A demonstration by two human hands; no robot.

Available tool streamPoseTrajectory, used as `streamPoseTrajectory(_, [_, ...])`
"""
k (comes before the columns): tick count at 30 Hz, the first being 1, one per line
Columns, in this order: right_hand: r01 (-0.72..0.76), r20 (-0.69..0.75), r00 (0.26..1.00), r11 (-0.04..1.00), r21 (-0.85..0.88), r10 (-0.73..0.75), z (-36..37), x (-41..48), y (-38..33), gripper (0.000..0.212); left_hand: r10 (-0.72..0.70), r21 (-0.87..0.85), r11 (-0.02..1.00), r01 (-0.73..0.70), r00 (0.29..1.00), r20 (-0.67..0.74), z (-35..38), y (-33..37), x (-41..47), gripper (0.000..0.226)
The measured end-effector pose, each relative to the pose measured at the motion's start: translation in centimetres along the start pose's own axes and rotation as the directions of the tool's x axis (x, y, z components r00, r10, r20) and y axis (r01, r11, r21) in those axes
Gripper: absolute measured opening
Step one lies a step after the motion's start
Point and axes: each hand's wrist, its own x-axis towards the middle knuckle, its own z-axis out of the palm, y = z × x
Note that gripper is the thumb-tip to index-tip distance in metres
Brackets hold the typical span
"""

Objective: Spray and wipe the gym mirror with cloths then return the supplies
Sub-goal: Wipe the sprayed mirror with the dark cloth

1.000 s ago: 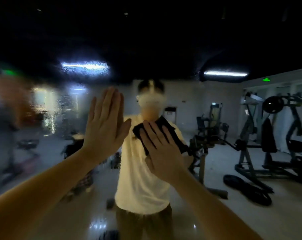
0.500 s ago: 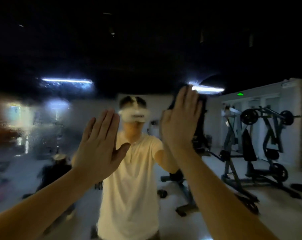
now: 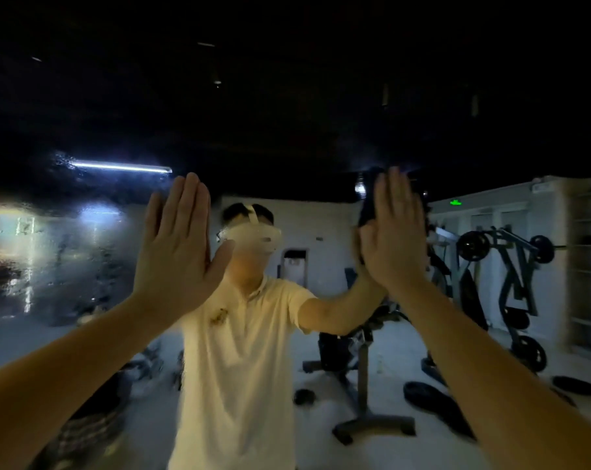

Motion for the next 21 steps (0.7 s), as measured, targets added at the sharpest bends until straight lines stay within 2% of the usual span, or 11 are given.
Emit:
streamPoseTrajectory(2, [-0.170,-0.019,0.985,0.985,0.034,0.170,-0.2,0.4,2.6,0.070,-0.005,0.011,1.000,0.005,1.000,-0.010,0.1,0.2,0.0,0.085])
streamPoseTrajectory(4, [-0.313,-0.033,0.948,0.948,0.064,0.315,-0.3,0.8,2.1,0.071,0.007,0.013,1.000,-0.007,1.000,-0.009,0.1,0.1,0.0,0.086])
streamPoseTrajectory(6, [-0.363,-0.051,0.928,0.928,0.089,0.368,-0.3,1.1,-0.3,0.071,0.012,0.005,1.000,-0.012,1.000,-0.007,0.1,-0.1,0.1,0.087])
streamPoseTrajectory(10, [-0.204,-0.048,0.977,0.977,0.059,0.207,-0.1,2.0,-7.0,0.072,0.057,-0.015,0.998,-0.057,0.998,0.005,-0.3,-1.3,0.1,0.089])
streamPoseTrajectory(14, [-0.076,-0.012,0.997,0.996,0.047,0.077,-0.3,2.9,-14.1,0.073,0.126,-0.029,0.991,-0.127,0.992,-0.027,-1.9,-4.3,-0.4,0.081])
streamPoseTrajectory(21, [0.145,0.025,0.989,0.985,0.093,-0.148,0.5,3.0,-25.4,0.074,-0.028,-0.012,1.000,0.028,0.997,-0.071,-3.3,-10.4,-4.1,0.079])
